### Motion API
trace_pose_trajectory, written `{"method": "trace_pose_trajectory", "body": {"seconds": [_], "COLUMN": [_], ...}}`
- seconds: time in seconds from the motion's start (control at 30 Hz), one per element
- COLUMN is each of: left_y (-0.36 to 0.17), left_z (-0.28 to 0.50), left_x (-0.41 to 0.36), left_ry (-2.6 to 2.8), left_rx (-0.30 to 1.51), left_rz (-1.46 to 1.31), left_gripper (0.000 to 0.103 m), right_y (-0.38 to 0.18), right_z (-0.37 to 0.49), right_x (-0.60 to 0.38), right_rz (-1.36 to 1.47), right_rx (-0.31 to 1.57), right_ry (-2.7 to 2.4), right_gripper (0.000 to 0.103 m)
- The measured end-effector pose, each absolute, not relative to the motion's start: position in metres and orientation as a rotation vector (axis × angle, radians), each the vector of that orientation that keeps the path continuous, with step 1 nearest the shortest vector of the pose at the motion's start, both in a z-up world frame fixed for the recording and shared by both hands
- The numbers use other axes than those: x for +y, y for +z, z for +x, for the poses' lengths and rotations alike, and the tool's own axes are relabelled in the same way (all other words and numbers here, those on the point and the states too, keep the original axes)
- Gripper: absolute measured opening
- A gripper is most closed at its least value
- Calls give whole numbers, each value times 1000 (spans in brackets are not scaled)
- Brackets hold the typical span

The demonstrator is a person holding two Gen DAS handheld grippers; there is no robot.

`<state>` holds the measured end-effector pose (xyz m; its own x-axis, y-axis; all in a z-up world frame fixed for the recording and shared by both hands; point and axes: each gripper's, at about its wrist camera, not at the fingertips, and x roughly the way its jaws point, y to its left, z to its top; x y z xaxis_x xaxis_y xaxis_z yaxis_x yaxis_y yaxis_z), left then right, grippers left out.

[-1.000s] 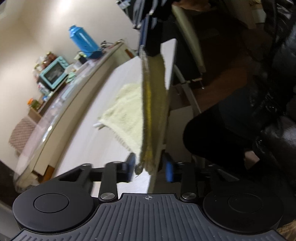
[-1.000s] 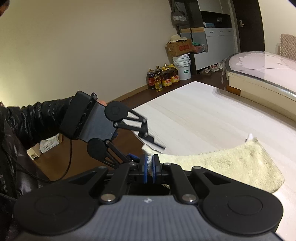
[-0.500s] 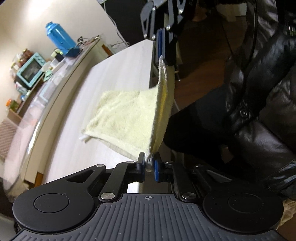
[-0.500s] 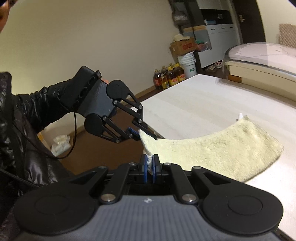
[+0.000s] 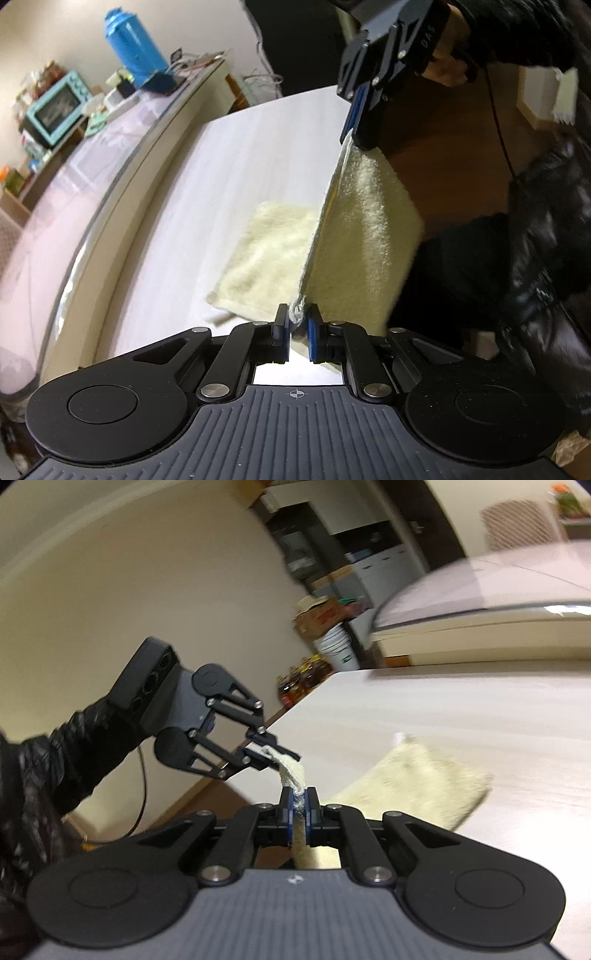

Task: Fold towel
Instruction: 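Fold the held towel edge over onto the rest of the towel with both grippers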

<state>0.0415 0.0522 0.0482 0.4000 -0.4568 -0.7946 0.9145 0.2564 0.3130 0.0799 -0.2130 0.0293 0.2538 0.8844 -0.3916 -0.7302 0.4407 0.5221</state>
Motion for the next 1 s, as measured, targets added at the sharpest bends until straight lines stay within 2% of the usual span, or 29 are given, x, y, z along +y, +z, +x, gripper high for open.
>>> {"method": "trace_pose_trajectory", "body": {"seconds": [0.43, 0.83, 1.0], "left_y": [29, 15, 10], "left_z": [131, 157, 164], "left_x": [36, 34, 34], "left_ry": [-1008, -1007, -990], "left_rx": [803, 799, 791], "left_rz": [766, 723, 705], "left_gripper": [9, 10, 16], "right_y": [-10, -27, -34], "right_z": [156, 169, 163], "right_x": [-229, -237, -239], "right_rz": [360, 402, 377], "right_rx": [813, 840, 849], "right_ry": [1020, 959, 907], "right_gripper": [6, 6, 7]}}
